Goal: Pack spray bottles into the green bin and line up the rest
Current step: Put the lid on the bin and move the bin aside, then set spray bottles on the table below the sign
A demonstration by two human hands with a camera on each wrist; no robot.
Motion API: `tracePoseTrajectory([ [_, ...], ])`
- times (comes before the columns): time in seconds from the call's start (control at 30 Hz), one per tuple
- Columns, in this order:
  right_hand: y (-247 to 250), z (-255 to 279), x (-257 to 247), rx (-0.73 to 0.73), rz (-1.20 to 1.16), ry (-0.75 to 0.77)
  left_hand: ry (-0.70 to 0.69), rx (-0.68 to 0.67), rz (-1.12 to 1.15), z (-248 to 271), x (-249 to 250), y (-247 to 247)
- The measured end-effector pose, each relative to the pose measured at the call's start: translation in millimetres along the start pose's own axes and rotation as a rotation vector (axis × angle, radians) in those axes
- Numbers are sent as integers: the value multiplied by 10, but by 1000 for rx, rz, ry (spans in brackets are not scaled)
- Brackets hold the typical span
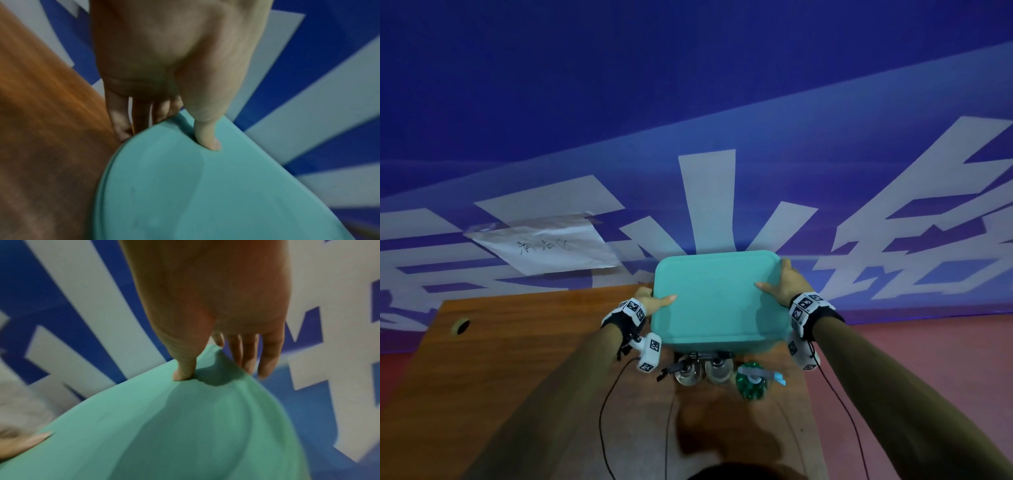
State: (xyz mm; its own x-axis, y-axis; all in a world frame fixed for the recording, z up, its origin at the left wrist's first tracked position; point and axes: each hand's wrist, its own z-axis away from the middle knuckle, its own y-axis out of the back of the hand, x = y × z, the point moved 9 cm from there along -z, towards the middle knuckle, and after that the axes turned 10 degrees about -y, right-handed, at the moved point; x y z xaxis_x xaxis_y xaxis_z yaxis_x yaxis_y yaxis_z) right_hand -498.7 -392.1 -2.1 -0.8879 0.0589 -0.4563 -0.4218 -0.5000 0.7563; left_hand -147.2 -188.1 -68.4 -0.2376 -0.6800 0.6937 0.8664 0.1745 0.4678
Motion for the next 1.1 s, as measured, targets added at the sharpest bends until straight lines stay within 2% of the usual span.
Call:
tracePoseTrajectory([
  [0.03,71,100,-77,88,48,42,-22,34,-30,25,39,14],
  [0.1,196,379,-290,267,41,228,-94,145,-264,265,278,67],
  [0.13,240,602,-440,336,11,366,-177,238,-392,437,453,92],
  [0.2,307,1107,-727,438,-15,638,-451,434,-496,905,867,85],
  [0.23,286,1341,-841,435,9,745,-571,494,-518,1152,1037,62],
  [0.3,91,1656,-1006,277,111,871,-665,474,-592,1505,1170,-28],
  [0.37,-216,1858,-1071,66,268,917,-615,407,-681,1696,1088,-108],
  [0.47,-562,2110,-1090,-5,504,1018,-537,329,-771,1862,832,-204],
  [0.57,-790,2179,-1018,-24,622,1002,-503,291,-829,1987,563,-364],
  [0.67,-922,2157,-923,-57,683,872,-541,229,-961,2011,339,-609],
  [0.87,-1028,2081,-774,-70,689,628,-453,58,-1065,1885,62,-890],
  [1.0,-1080,2205,-807,-74,645,614,-389,-33,-1097,1868,13,-859],
  [1.1,-1220,2372,-878,-74,613,651,-361,-46,-1072,1892,-73,-743],
])
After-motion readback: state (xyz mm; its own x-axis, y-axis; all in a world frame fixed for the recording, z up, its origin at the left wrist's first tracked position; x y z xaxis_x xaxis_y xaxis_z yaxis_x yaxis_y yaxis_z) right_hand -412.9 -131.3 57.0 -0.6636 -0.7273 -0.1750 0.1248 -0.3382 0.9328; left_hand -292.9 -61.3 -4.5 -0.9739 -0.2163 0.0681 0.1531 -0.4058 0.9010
